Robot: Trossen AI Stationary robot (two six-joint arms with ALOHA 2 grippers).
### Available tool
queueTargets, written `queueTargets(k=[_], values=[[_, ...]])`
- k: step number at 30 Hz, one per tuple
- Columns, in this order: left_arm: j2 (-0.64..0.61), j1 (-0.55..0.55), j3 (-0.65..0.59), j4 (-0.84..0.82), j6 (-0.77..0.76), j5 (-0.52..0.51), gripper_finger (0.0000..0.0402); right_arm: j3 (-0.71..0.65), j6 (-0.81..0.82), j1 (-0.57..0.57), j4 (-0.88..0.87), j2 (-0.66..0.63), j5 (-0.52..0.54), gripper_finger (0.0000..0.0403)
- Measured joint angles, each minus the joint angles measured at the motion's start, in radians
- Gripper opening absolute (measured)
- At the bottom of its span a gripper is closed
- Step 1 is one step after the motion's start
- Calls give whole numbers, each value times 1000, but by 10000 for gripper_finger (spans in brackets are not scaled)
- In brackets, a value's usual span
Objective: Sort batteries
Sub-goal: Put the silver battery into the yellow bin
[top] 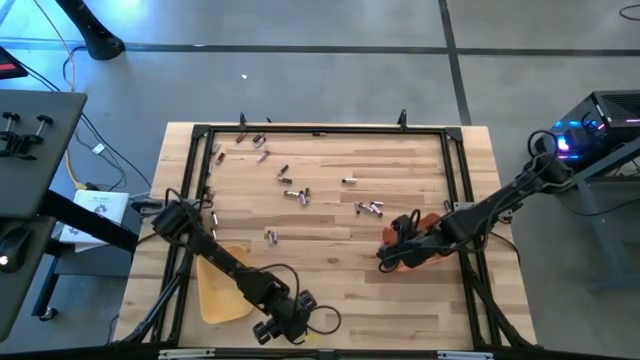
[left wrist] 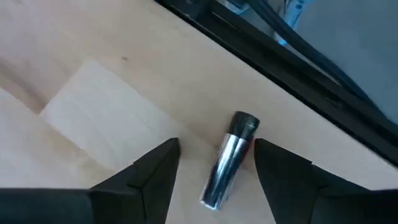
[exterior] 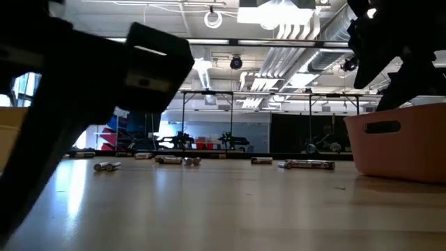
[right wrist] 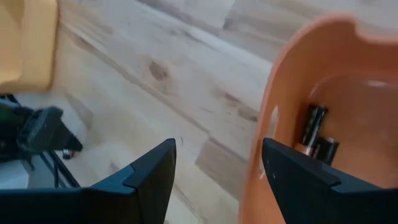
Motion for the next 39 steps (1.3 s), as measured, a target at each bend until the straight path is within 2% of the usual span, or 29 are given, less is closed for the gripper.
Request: queueTargets(k=[4, 6, 9, 10, 12, 16, 20, 23, 26, 30, 34, 36, 39], values=[[18, -1, 0, 23, 3, -16, 182, 0, -1, 3, 4, 2, -21, 232], [29, 0, 1, 33, -35, -20, 137, 0, -1, 8, 11, -3, -22, 232], [36, 11, 2, 26, -106, -8, 40, 0, -1, 13, 17, -13, -23, 232], [37, 14, 2, 22, -141, -4, 31, 0, -1, 14, 21, -17, -23, 232], [31, 21, 1, 23, -211, -2, 31, 0, -1, 14, 21, -28, -24, 232], [-24, 31, -6, -2, -258, -15, 31, 0, -8, 14, 22, -53, -24, 232], [-138, 45, -4, -22, -279, -61, 1, 0, -16, 14, 21, -72, -23, 232], [-215, 47, -3, -92, -293, -105, 5, 0, -28, 14, 22, -83, -21, 232], [-288, 36, -7, -164, -369, -143, 5, 0, -34, 14, 22, -86, -10, 232], [-391, -17, -3, -288, -488, -251, 4, 0, -48, 14, 21, -86, 12, 232], [-425, -71, -7, -423, -580, -384, 3, 1, -59, 14, 24, -86, 45, 232], [-421, -99, -39, -354, -621, -385, 2, 1, -59, 14, 24, -86, 50, 232], [-375, -172, -101, -125, -634, -359, 1, 1, -59, 14, 23, -86, 50, 232]])
